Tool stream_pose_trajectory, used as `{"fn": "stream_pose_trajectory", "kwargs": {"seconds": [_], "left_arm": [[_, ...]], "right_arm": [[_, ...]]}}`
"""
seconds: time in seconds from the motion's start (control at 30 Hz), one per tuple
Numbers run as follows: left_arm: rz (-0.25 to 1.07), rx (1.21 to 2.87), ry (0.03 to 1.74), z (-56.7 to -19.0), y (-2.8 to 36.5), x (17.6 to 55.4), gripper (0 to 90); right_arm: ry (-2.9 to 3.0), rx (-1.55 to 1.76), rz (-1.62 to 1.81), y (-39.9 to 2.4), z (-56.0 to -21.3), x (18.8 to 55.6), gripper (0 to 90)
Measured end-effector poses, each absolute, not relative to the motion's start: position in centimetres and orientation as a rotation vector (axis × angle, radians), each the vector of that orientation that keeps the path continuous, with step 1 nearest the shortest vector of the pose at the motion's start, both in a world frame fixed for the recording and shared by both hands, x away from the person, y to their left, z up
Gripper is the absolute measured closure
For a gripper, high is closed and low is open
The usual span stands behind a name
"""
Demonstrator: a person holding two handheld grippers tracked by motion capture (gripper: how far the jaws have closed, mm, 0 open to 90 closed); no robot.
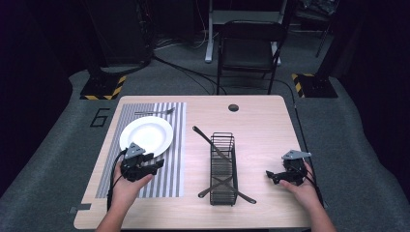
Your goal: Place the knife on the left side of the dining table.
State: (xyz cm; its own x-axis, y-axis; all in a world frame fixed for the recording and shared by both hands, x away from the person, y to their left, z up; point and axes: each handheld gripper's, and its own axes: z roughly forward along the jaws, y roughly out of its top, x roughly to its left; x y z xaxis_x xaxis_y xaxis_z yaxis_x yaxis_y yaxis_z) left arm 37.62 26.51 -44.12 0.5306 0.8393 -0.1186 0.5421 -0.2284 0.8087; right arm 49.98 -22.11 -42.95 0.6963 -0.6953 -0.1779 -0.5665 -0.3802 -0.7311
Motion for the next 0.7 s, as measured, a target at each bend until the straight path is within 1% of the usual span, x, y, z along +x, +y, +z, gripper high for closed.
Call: {"fn": "stream_pose_trajectory", "kwargs": {"seconds": [0.23,0.33,0.4,0.7], "left_arm": [[0.43,1.906,1.088,-41.9,25.0,38.6,45.7],[0.473,1.921,1.066,-41.2,24.4,38.9,45.4],[0.476,1.912,1.058,-40.8,24.0,39.0,45.5],[0.434,1.907,1.02,-39.1,22.7,39.3,46.1]], "right_arm": [[0.962,-2.087,-0.201,-22.1,-43.0,50.0,0.0],[0.963,-2.086,-0.201,-22.1,-43.0,50.0,0.0],[0.962,-2.086,-0.2,-22.1,-43.0,50.0,0.0],[0.963,-2.086,-0.201,-22.1,-43.0,50.0,0.0]]}}
